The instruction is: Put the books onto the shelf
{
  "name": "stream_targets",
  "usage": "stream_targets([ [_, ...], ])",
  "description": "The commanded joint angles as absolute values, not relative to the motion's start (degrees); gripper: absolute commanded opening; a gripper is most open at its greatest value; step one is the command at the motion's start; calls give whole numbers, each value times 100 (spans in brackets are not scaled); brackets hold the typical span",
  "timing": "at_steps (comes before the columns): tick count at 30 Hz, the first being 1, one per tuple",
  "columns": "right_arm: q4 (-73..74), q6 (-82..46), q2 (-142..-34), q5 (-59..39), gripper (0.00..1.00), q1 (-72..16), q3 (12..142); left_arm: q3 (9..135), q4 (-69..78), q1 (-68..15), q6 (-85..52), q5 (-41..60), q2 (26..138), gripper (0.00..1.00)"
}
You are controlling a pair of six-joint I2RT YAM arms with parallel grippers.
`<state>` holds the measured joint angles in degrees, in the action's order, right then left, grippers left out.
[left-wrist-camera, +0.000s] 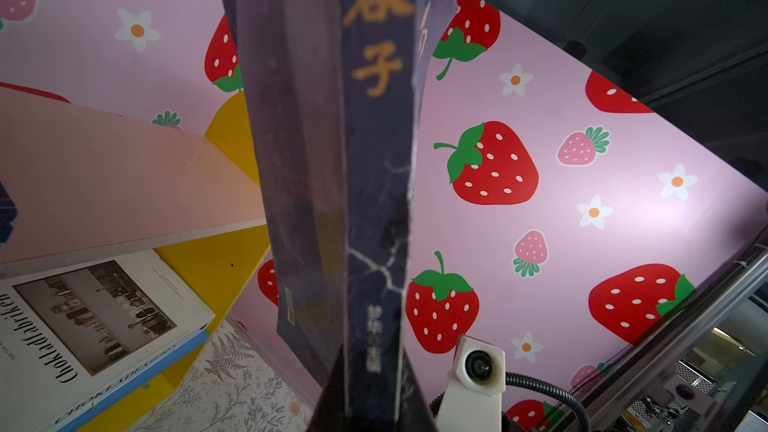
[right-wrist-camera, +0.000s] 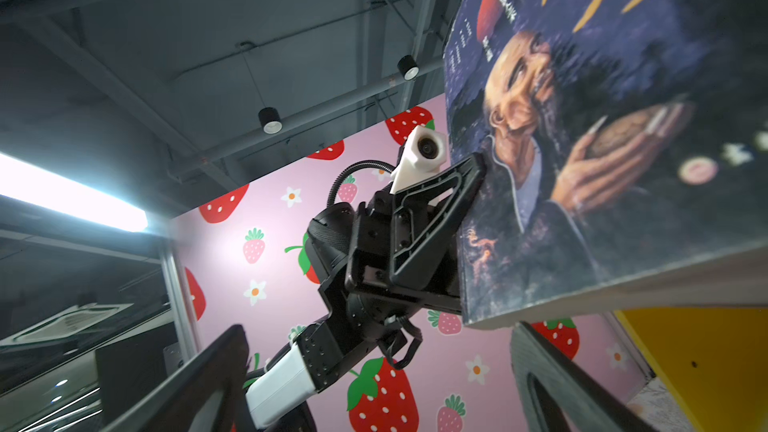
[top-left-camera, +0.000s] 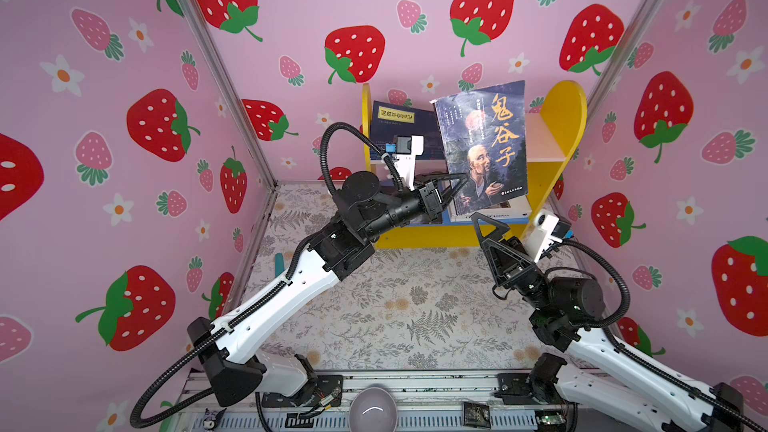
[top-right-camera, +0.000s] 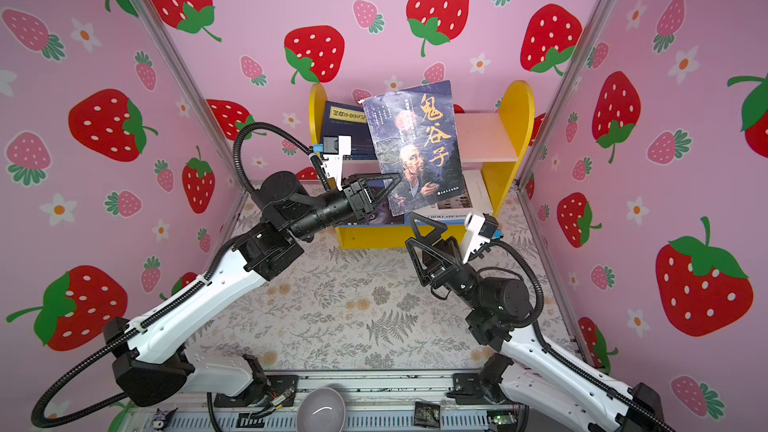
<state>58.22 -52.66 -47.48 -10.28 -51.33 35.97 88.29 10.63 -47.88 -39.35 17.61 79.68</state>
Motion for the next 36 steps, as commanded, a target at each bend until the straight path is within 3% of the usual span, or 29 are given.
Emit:
stream_targets([
  [1, 6000, -5164, -4912, -437, 100, -5143, 3729, 9024, 2163, -4895, -3968, 1578, 7819, 0],
  [5, 6034, -5433, -5132, -658, 100, -5144, 3768, 9043, 2210, -4913, -3964, 1466, 7831, 0],
  [10, 6384, -5298, -5047, -253, 98, -5142, 3613, 8902, 2303, -4920, -4125, 1640, 7816, 0],
  [13, 6537, -5124, -5056, -143, 86, -5149, 3776, 8761, 2437, -4915, -4259, 1730, 7789, 0],
  [21, 6551, -5077, -5186, 235, 70, -5094, 4033, 8350, 2811, -4936, -4658, 1929, 7635, 0],
  [29, 6820, -5274, -5125, 469, 30, -4962, 3825, 8020, 3119, -4966, -4891, 2005, 7628, 0],
  [36, 6706, -5566, -4950, 765, 21, -4810, 3624, 7994, 3207, -4998, -5054, 2304, 7802, 2],
])
